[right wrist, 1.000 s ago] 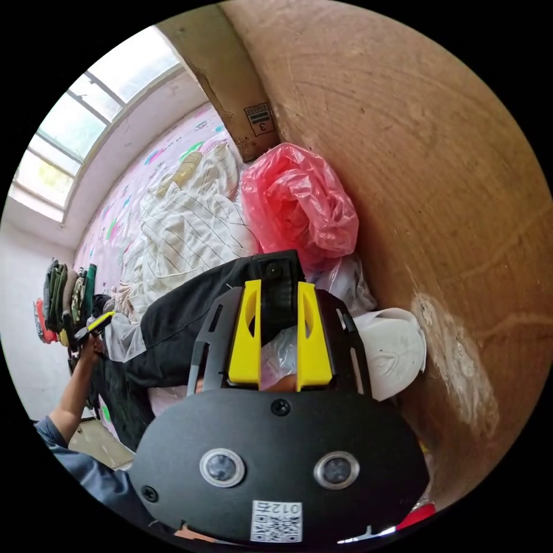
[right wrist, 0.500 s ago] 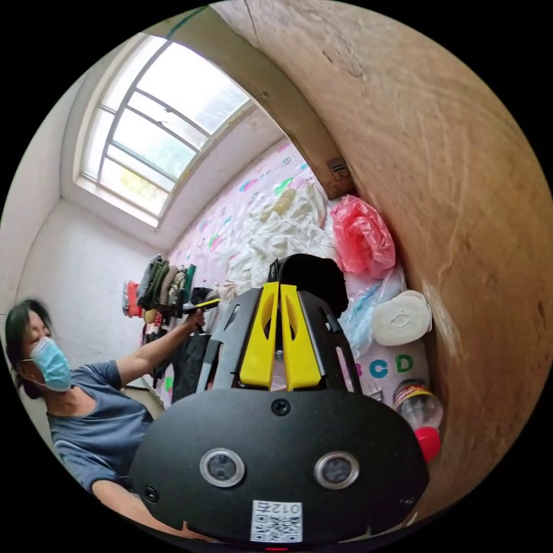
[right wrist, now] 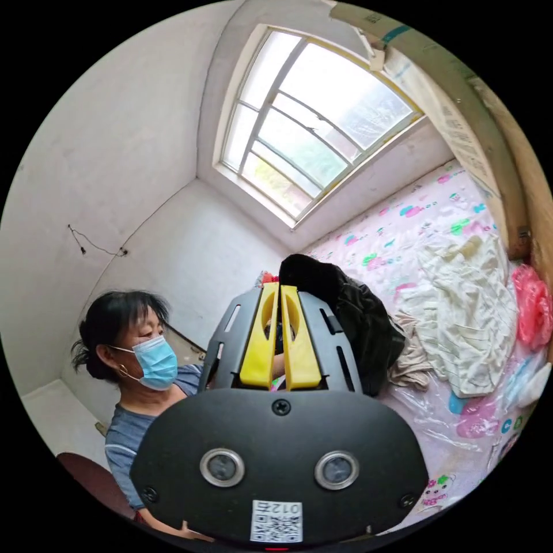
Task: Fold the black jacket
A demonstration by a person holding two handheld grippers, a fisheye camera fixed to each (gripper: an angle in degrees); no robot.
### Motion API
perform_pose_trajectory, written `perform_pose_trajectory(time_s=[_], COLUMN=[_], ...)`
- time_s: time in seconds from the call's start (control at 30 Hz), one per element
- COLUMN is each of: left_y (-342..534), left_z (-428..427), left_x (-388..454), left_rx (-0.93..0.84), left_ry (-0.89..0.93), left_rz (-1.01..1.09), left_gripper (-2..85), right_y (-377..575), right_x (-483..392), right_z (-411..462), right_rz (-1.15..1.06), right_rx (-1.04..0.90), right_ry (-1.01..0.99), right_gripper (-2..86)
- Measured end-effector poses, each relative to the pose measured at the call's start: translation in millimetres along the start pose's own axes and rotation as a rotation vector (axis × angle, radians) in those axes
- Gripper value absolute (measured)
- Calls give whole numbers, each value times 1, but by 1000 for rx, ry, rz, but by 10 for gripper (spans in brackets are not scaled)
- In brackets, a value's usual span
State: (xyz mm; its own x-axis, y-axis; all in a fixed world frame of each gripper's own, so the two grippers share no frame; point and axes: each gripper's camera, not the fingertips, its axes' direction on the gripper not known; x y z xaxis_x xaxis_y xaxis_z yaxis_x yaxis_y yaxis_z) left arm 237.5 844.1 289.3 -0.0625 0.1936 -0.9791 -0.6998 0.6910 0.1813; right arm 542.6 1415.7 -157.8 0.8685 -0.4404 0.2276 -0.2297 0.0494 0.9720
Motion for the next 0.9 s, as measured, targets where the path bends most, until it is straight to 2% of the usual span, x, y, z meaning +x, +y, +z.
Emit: perform_pose_trajectory(time_s=[0.07, 0.23, 0.33, 0.37, 0.47, 0.57, 0.63, 0.77, 0.8, 0.9], left_y=[35, 95, 107, 109, 108, 105, 100, 70, 61, 17], left_z=[-29, -30, -21, -11, 27, 30, 17, -31, -33, -20], left_x=[-31, -40, -24, -15, 20, 29, 17, -11, -10, 18], left_rx=[-18, -34, 9, -25, -226, -259, -236, -44, -44, -190], left_ry=[115, 275, 244, 254, 365, 322, 332, 396, 392, 327], left_rz=[-52, -134, -209, -228, -151, -122, -134, -169, -152, -31], left_gripper=[0, 2, 2, 2, 3, 3, 3, 4, 3, 2], right_y=[-8, -9, 0, 3, 9, 22, 32, 58, 61, 74], right_x=[-23, -40, -49, -53, -57, -40, -23, 9, 13, 22], right_z=[67, 186, 218, 221, 214, 186, 161, 107, 101, 78], right_rz=[-34, -26, -9, -16, -27, -2, 33, 68, 71, 71], right_rx=[-64, -167, -172, -165, -142, -97, -47, 49, 64, 127], right_ry=[-58, -151, -153, -141, -70, -10, -1, 44, 43, 55], right_gripper=[0, 0, 0, 0, 0, 0, 0, 0, 0, 0])
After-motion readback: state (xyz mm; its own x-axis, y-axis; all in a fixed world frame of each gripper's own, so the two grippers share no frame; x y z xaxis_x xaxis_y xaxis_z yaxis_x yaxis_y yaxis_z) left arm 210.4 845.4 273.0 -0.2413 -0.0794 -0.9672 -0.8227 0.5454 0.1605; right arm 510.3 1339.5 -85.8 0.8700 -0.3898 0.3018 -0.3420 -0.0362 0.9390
